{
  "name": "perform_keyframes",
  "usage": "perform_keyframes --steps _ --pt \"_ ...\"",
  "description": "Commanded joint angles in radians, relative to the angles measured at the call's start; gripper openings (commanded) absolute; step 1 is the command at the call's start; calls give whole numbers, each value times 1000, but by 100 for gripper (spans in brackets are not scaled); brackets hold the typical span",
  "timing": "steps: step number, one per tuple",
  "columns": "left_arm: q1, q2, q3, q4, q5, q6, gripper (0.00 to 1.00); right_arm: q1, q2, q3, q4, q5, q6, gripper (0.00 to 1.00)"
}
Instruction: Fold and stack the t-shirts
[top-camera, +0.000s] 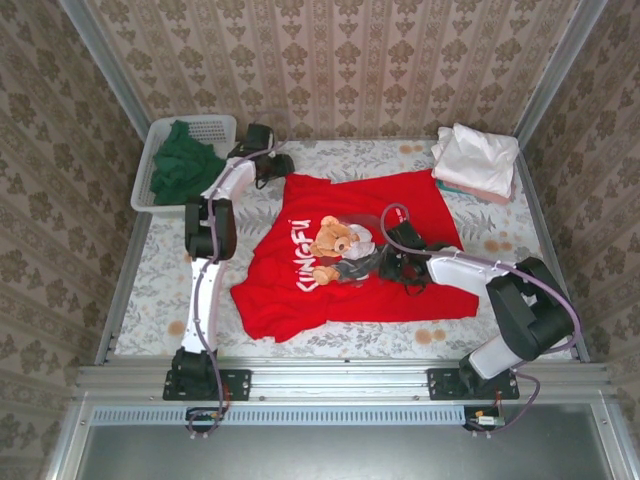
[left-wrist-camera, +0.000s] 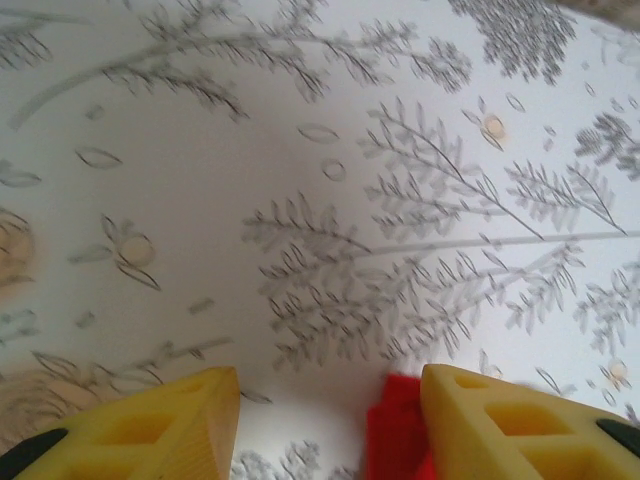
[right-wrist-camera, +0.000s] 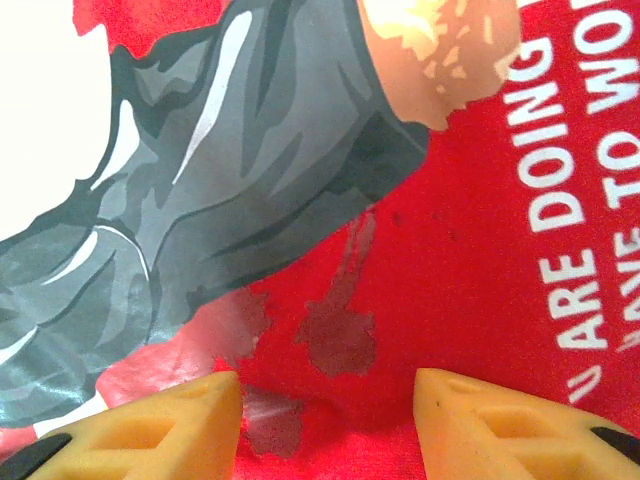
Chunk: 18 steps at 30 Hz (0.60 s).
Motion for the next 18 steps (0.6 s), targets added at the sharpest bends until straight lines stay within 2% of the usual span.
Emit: perform_keyframes --steps 1,3,7,8,12,15,18 --pt "-38 -34 -31 17 85 12 49 -3 28 25 -18 -23 -18 50" --pt "-51 -33 -26 7 85 25 43 -3 36 26 -7 -29 -18 50" --pt "-54 -44 -25 -17 109 20 5 -3 38 33 -6 -31 -20 50" --pt "-54 -55 -29 -19 108 21 0 -3 36 33 -4 -30 -21 50" --pt "-54 -107 40 -93 14 61 0 -3 38 49 -5 -28 -25 50" --pt "-69 -140 194 -199 -116 126 0 -3 34 58 -4 -39 -25 50" --pt "-101 -194 256 -196 -245 203 0 -3 30 55 1 -43 -25 50"
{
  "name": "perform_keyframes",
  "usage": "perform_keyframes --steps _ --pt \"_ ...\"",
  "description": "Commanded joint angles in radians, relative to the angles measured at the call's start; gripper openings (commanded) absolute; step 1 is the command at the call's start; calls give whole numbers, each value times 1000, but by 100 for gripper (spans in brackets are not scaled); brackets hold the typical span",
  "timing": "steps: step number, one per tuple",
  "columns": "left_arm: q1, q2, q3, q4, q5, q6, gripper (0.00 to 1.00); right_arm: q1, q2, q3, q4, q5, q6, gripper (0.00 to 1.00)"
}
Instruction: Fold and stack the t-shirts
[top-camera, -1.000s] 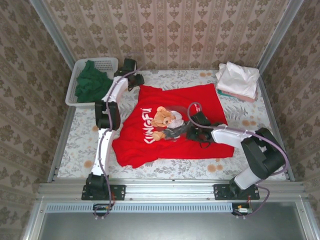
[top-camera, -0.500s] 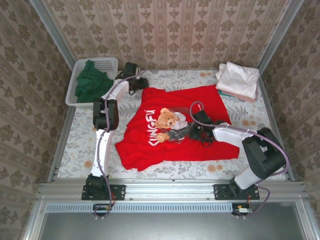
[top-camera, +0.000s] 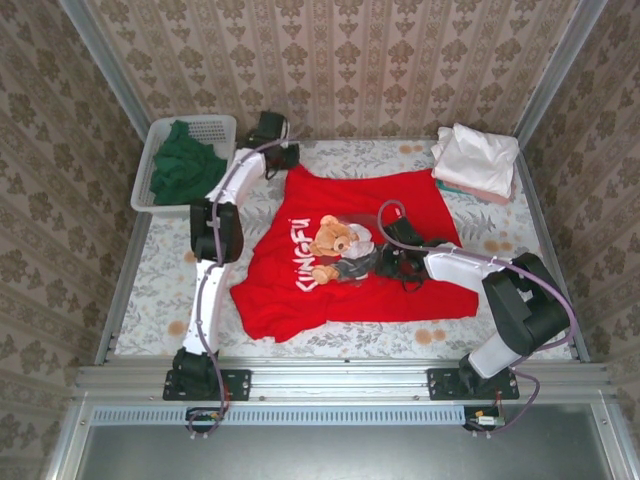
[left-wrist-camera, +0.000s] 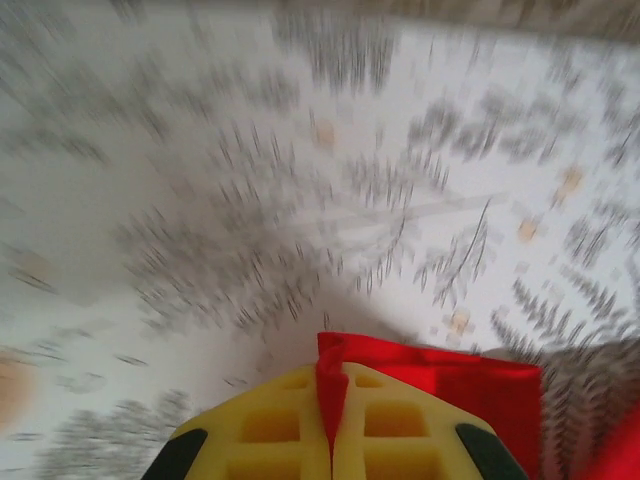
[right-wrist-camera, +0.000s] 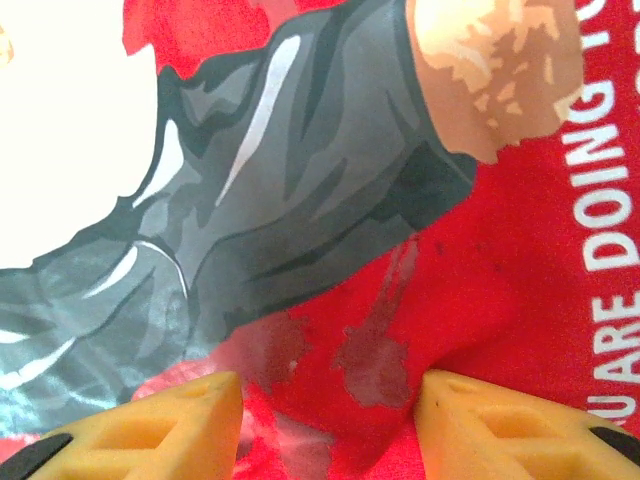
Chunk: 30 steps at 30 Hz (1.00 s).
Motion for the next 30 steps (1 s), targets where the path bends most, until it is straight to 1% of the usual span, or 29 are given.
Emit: perform_keyframes --steps 1,2,4,6,9,11,13,14,15,16,17,18,19,20,22,23,24,27,29,30 --pt "-39 -162 94 -20 -192 119 0 -3 3 19 0 -24 -6 50" --pt "-46 -172 97 -2 -220 133 0 -3 4 17 8 -29 -5 50" --pt "-51 -182 99 45 -241 149 0 -3 13 22 14 -38 -2 50" --pt "-46 -156 122 63 -271 146 0 -1 22 25 22 -45 1 50" --pt "-36 -72 186 47 -238 134 0 2 30 25 26 -36 1 50" --pt "-38 -20 201 55 -206 152 0 0 41 24 26 -24 -4 50" --pt "-41 31 242 17 -237 146 0 0 50 32 18 -16 -10 50" --pt "-40 52 244 6 -260 134 14 0 50 37 11 -14 -16 50" --pt "-34 70 242 1 -268 119 21 0 45 41 6 -10 -19 51" --pt "-23 88 242 -6 -240 109 28 0 39 44 6 -7 -20 51" --pt "-12 100 243 -15 -219 88 45 0 33 49 2 -6 -26 51" --pt "4 114 247 -35 -186 60 69 0 24 57 -10 3 -31 51" --pt "19 120 250 -64 -152 35 75 0 13 68 -24 12 -39 51" --pt "32 114 246 -86 -123 20 75 -2 2 77 -40 16 -49 51" --pt "49 74 217 -144 -120 18 80 -16 -33 108 -78 36 -66 51" --pt "54 39 186 -160 -137 27 85 -26 -49 118 -86 40 -75 51" --pt "57 -9 135 -168 -155 38 98 -39 -67 135 -92 43 -84 51" --pt "62 -166 -43 -160 -192 70 100 -70 -75 198 -91 63 -116 51" --pt "62 -273 -195 -145 -208 73 100 -88 -27 256 -88 97 -138 51" --pt "60 -334 -302 -120 -197 64 100 -99 12 291 -84 111 -149 51"
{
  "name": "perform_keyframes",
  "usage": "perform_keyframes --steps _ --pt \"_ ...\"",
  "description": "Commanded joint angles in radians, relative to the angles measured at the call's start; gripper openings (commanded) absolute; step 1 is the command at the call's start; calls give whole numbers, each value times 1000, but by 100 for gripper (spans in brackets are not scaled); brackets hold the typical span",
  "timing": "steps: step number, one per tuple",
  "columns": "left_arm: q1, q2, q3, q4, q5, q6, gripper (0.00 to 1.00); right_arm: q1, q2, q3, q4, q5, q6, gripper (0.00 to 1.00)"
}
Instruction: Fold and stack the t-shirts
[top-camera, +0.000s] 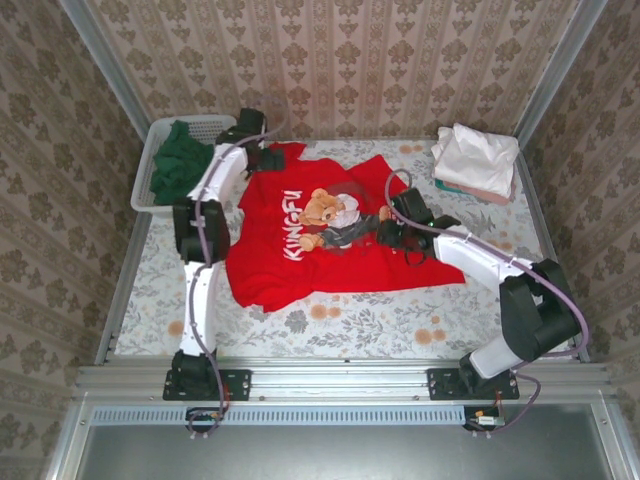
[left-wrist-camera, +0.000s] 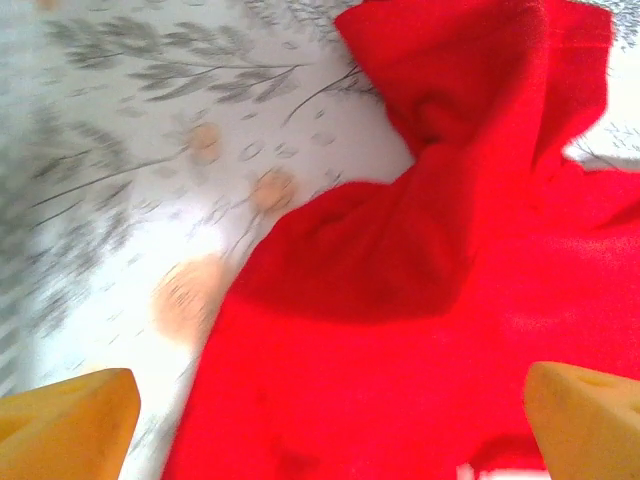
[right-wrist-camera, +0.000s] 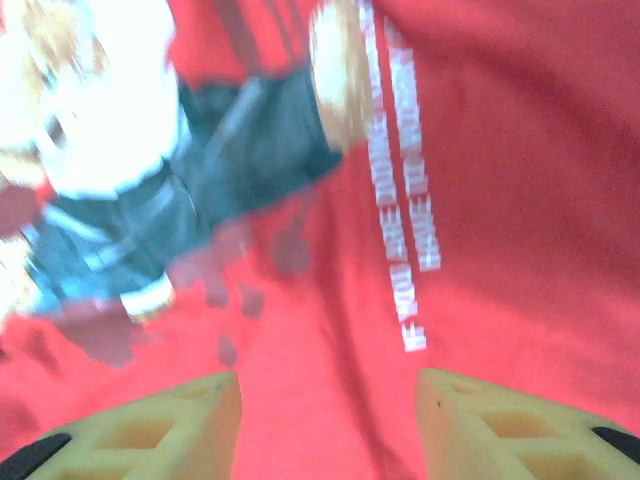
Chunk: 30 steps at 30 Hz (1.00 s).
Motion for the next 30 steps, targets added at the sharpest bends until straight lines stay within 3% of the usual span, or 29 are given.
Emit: perform_keyframes --steps 1,4,7,15,20,22,30 --pt "-21 -245 -234 53 9 0 100 -34 96 113 -12 75 -64 50" --pt "-39 -391 -529 199 63 -46 100 -72 259 264 -5 76 -89 49" --pt "-43 -449 -703 295 119 -103 100 -84 443 493 -69 73 -127 48" --pt "-10 -446 -857 303 188 -153 100 -143 907 1129 -329 8 -86 42" --pt "65 -465 -968 315 233 -150 97 -175 1157 1498 -565 -171 -57 41" --pt "84 -478 -1010 344 253 -147 97 -180 1245 1649 -669 -168 -66 40" --pt "124 -464 -1036 340 272 -127 97 -268 1212 1587 -650 -59 34 39"
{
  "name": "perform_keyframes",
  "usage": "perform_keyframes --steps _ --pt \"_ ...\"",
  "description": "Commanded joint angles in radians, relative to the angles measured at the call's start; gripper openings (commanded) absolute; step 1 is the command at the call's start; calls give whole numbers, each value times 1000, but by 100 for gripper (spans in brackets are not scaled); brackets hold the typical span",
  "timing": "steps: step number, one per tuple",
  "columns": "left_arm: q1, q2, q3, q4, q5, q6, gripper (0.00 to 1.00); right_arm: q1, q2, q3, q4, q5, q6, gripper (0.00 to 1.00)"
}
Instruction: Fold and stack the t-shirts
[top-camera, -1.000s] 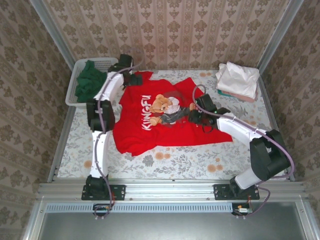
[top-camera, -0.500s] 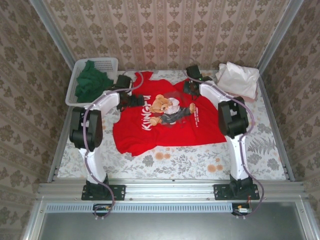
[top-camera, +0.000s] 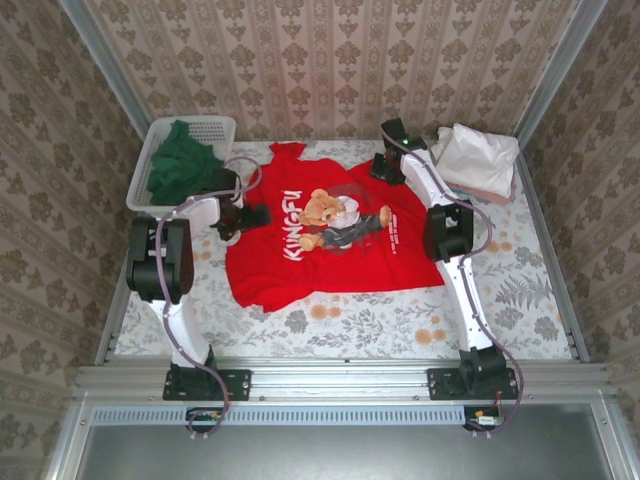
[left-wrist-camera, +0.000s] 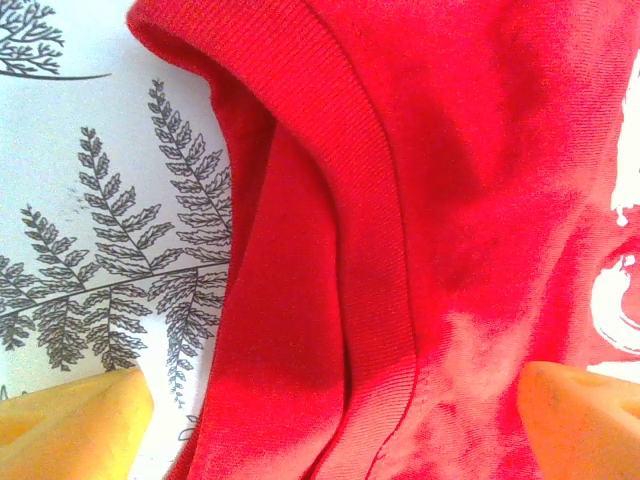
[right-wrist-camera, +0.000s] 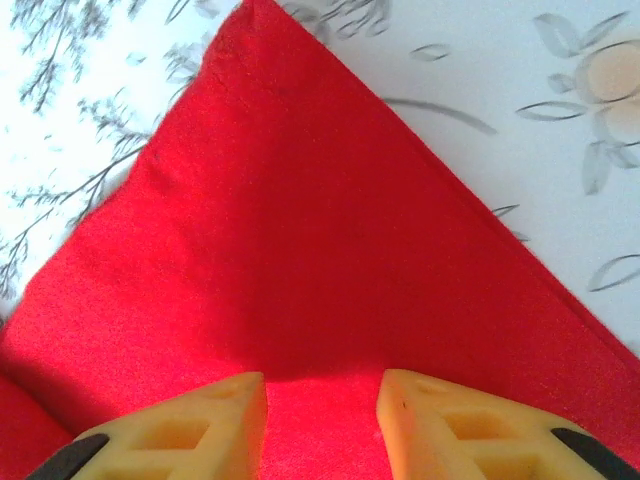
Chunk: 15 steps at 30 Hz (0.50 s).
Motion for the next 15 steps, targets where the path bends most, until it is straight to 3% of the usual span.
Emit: perform_keyframes --steps 1,6,8,11,15 --pt "27 9 -30 -25 8 5 96 -65 -22 -68 -85 84 73 39" --pt "28 4 -25 -30 12 13 97 -121 -70 -138 -53 134 97 39" --pt "27 -2 -24 -27 23 12 97 -125 -90 -154 -29 100 87 41" --pt "12 -31 -15 -27 44 11 98 -101 -134 -155 7 23 56 41" --pt "-34 -159 -15 -52 8 17 100 -48 -251 -158 -3 38 -5 48"
